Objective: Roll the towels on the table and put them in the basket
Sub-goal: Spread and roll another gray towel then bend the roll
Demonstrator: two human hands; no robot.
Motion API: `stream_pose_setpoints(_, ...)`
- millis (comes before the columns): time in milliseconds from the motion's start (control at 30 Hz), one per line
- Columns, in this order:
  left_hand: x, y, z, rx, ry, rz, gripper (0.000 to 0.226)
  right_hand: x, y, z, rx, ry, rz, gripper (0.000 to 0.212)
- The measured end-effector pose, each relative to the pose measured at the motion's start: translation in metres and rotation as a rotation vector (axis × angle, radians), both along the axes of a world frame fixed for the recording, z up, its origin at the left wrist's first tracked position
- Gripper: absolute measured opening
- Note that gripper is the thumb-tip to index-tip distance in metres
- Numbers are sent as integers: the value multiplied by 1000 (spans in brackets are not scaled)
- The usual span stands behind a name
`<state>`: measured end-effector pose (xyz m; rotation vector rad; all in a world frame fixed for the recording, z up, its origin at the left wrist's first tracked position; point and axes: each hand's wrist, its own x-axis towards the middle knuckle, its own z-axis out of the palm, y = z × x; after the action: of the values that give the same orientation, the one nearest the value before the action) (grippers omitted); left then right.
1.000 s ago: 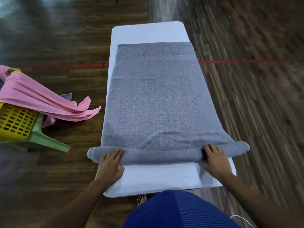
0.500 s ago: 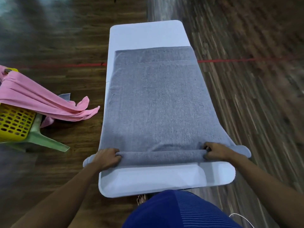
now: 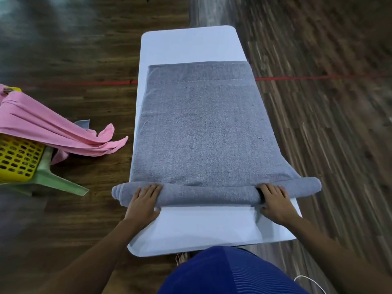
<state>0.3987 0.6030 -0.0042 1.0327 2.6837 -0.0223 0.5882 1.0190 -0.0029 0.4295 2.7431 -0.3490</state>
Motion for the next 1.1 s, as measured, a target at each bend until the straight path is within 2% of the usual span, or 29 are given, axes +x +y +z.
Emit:
stream_pose_setpoints(200,-9,16,9,124,92,29,52,-8,-14,-7,0,118,-117,55)
stream_pose_setpoints(400,2,-5,14,190,71,149,46,-32,-32,-2,-85,47,-74,54)
stream_pose_setpoints(700,43,-31,21,149,29,283,14,-54,-42,4,-127,-57,75,59)
stream_pose_setpoints(933,65,-29,23,94,48,288,11,-39,-33,5,-174,-147,157,69)
stream_pose_setpoints(1100,81,-20,19,28,22,288,10,-1,-26,6,-178,-87,106,65)
